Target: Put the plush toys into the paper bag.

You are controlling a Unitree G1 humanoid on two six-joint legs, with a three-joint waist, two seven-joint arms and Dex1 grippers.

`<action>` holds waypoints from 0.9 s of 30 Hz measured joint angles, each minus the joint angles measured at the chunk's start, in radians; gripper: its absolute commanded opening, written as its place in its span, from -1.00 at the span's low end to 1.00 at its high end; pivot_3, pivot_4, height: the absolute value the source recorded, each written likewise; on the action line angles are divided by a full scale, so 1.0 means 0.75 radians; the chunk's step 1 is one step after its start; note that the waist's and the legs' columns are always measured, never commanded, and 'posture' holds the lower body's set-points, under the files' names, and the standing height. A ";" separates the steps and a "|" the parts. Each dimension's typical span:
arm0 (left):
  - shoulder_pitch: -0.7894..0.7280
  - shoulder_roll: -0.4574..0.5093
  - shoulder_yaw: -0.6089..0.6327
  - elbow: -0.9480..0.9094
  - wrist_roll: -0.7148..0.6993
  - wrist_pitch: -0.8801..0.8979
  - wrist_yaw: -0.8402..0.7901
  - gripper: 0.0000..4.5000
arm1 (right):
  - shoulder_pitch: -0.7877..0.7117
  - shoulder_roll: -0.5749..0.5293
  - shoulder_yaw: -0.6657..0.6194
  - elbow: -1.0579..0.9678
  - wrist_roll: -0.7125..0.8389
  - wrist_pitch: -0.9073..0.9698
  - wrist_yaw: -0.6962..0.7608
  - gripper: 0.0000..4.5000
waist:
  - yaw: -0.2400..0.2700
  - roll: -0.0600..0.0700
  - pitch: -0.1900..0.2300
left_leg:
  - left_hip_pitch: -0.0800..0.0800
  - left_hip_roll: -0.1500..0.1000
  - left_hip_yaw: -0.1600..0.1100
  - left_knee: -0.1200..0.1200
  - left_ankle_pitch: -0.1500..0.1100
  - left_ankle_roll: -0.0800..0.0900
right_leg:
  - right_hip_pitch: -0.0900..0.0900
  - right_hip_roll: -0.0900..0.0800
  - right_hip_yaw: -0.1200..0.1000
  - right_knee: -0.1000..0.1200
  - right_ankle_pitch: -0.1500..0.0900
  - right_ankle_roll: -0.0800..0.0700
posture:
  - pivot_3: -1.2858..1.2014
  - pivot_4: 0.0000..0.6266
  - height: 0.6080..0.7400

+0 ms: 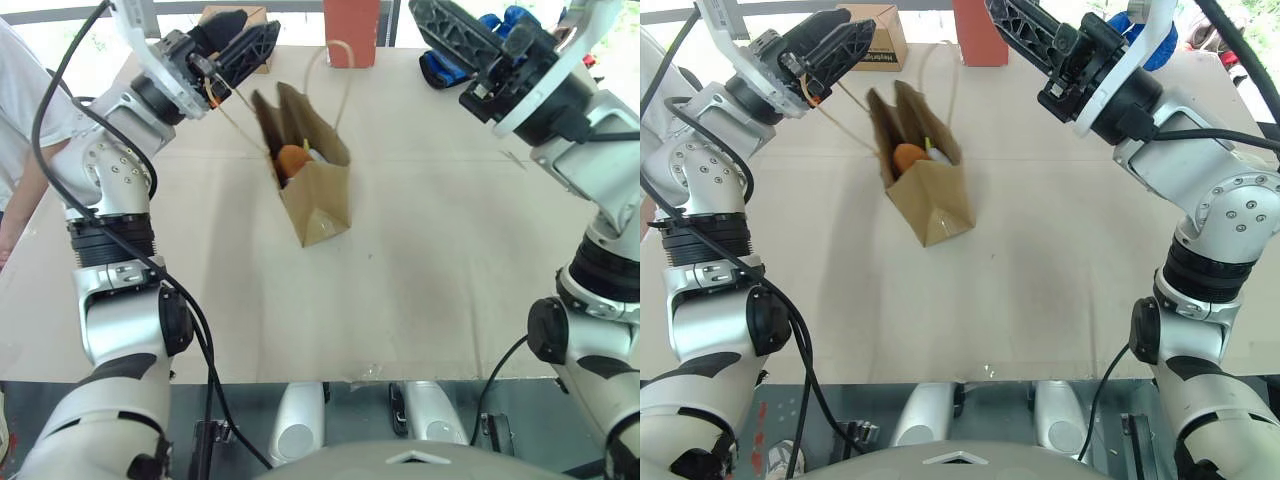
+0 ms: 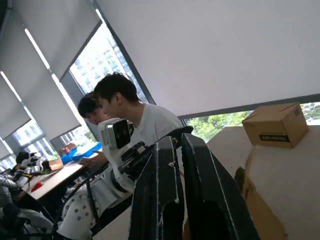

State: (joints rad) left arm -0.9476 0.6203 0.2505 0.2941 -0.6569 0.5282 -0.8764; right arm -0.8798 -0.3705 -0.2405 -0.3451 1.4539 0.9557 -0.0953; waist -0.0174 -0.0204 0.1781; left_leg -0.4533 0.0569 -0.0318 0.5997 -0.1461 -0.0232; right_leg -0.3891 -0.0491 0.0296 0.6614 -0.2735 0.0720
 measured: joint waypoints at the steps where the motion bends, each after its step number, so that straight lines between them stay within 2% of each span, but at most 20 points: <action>1: 0.016 0.008 -0.015 0.002 0.011 -0.001 -0.014 1.00 | 0.037 -0.023 0.027 -0.012 -0.036 -0.001 0.015 -0.77 | 0.001 0.000 0.000 | 0.001 0.000 0.000 0.000 0.000 0.000 | 0.001 0.000 0.000 0.000 0.000 0.000 | 0.03 -0.52 1.00; 2: 0.044 0.002 -0.008 0.005 0.005 -0.002 -0.022 1.00 | 0.095 -0.061 0.066 -0.022 -0.098 0.000 0.054 -0.70 | 0.003 0.000 0.000 | 0.000 0.000 0.000 0.000 0.000 0.000 | 0.000 0.000 0.000 0.000 0.000 0.000 | 0.03 -0.52 1.00; 3: 0.068 -0.003 0.007 0.011 -0.007 0.003 -0.022 1.00 | 0.143 -0.090 0.102 -0.027 -0.153 0.003 0.089 -0.44 | 0.002 0.000 0.000 | -0.001 0.000 0.000 0.001 0.000 0.000 | 0.000 0.000 0.000 0.000 0.000 0.000 | 0.03 -0.52 1.00; 7: 0.089 -0.026 0.179 0.017 -0.189 0.084 -0.036 1.00 | 0.223 -0.223 0.305 -0.051 -0.477 -0.035 0.245 0.34 | -0.007 -0.001 0.000 | -0.008 0.001 0.000 0.003 0.000 0.000 | -0.009 0.001 0.001 0.002 0.000 0.000 | 0.03 -0.52 1.00; 8: 0.093 -0.016 0.226 0.014 -0.243 0.120 -0.041 1.00 | 0.236 -0.231 0.343 -0.044 -0.551 -0.060 0.278 0.34 | -0.012 -0.001 0.000 | -0.008 0.001 0.000 0.003 0.000 0.000 | -0.009 0.001 0.001 0.002 0.000 0.000 | 0.03 -0.52 1.00; 11: 0.194 0.062 0.410 -0.013 -0.484 0.350 -0.028 1.00 | 0.294 -0.217 0.463 0.066 -0.788 -0.177 0.416 -0.09 | -0.035 -0.001 0.000 | -0.008 0.001 0.000 0.003 0.000 0.000 | -0.009 0.001 0.001 0.002 0.000 0.000 | 0.03 -0.52 1.00; 13: 0.242 0.085 0.468 -0.020 -0.585 0.455 -0.010 1.00 | 0.302 -0.201 0.496 0.122 -0.866 -0.220 0.470 -0.46 | -0.034 -0.001 0.000 | -0.008 0.001 0.000 0.003 0.000 0.000 | -0.009 0.001 0.001 0.002 0.000 0.001 | 0.03 -0.52 1.00; 14: 0.261 0.091 0.489 -0.028 -0.620 0.494 -0.002 1.00 | 0.302 -0.198 0.513 0.140 -0.896 -0.239 0.491 -0.73 | -0.034 -0.001 0.000 | -0.008 0.001 0.000 0.003 0.000 0.000 | -0.009 0.001 0.001 0.002 0.000 0.001 | 0.03 -0.52 1.00; 15: 0.315 0.117 0.509 -0.061 -0.659 0.541 -0.002 1.00 | 0.290 -0.188 0.557 0.183 -0.965 -0.283 0.535 -0.77 | -0.036 -0.002 0.000 | -0.007 0.001 0.000 0.003 0.000 0.000 | -0.009 0.001 0.001 0.002 0.000 0.001 | 0.03 -0.52 1.00; 16: 0.413 0.150 0.525 -0.134 -0.672 0.569 0.002 1.00 | 0.263 -0.166 0.633 0.278 -1.086 -0.369 0.611 -0.98 | -0.037 -0.002 0.000 | -0.006 0.001 0.001 0.003 0.000 0.000 | -0.008 0.000 0.002 0.002 0.000 0.001 | 0.03 -0.52 1.00; 20: 0.536 0.174 0.482 -0.287 -0.591 0.507 0.031 1.00 | 0.228 -0.072 0.756 0.456 -1.278 -0.507 0.769 -0.98 | -0.017 -0.003 0.000 | -0.007 0.000 0.000 0.003 0.003 -0.005 | -0.008 0.000 0.000 0.002 0.000 0.000 | 0.03 -0.52 1.00; 23: 0.612 0.199 0.405 -0.413 -0.503 0.449 0.022 1.00 | 0.192 -0.002 0.789 0.483 -1.332 -0.555 0.864 -0.98 | -0.014 -0.003 0.000 | -0.007 0.000 0.001 0.003 0.003 -0.005 | -0.008 0.000 0.002 0.002 0.001 0.000 | 0.03 -0.52 1.00; 27: 0.703 0.246 0.444 -0.436 -0.486 0.441 0.022 1.00 | 0.174 0.051 0.788 0.484 -1.373 -0.566 0.918 -0.98 | -0.023 -0.003 0.000 | -0.005 0.001 0.000 0.001 0.003 -0.005 | -0.008 0.000 0.001 0.003 0.000 0.000 | 0.03 -0.52 1.00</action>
State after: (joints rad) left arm -0.4202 0.8051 0.5836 -0.0330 -1.0212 0.8590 -0.8601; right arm -0.7493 -0.3324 0.3503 0.0179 0.4238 0.5311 0.5935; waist -0.0343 -0.0226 0.1781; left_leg -0.4571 0.0575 -0.0317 0.6004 -0.1439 -0.0271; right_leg -0.3952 -0.0488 0.0307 0.6634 -0.2731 0.0719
